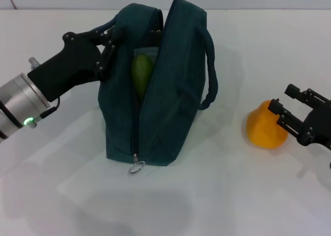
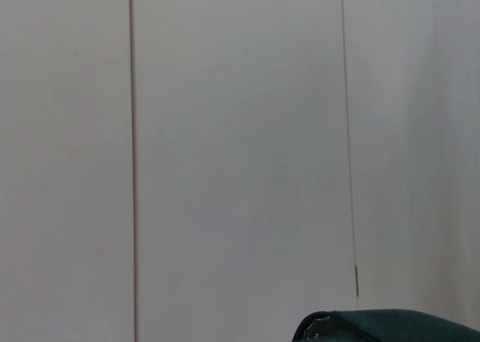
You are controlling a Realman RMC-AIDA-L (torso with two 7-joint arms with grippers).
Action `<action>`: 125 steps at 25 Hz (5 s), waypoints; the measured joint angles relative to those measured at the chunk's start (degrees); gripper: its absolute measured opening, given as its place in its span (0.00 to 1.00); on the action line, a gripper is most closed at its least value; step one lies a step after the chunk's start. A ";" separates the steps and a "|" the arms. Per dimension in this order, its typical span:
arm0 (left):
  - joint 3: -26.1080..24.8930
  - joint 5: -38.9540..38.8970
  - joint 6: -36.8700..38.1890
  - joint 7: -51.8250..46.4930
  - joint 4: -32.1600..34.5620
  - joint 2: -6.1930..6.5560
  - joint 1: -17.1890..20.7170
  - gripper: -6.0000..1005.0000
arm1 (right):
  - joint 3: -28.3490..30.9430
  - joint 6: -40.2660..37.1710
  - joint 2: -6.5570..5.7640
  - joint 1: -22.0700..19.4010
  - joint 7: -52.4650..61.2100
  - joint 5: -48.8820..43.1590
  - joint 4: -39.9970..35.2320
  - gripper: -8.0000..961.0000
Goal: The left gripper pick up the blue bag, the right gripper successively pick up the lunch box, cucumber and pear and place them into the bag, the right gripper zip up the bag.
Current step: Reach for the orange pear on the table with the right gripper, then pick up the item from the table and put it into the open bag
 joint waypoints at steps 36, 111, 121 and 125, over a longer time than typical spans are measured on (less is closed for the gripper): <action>0.35 -0.09 0.00 0.19 -0.62 -0.02 -0.44 0.05 | -1.98 2.80 0.27 1.57 0.24 0.26 0.00 0.22; 0.38 0.15 5.84 0.25 0.25 0.11 -0.09 0.05 | -10.09 11.77 -0.04 21.95 22.90 -0.73 -17.70 0.09; 0.28 0.02 5.79 0.26 0.36 0.16 -0.09 0.05 | -9.81 9.93 -0.76 19.54 27.92 -4.86 -22.74 0.10; 0.21 0.00 5.79 0.27 0.54 0.16 -0.04 0.05 | -9.76 9.67 -0.97 18.89 28.03 -5.65 -24.31 0.10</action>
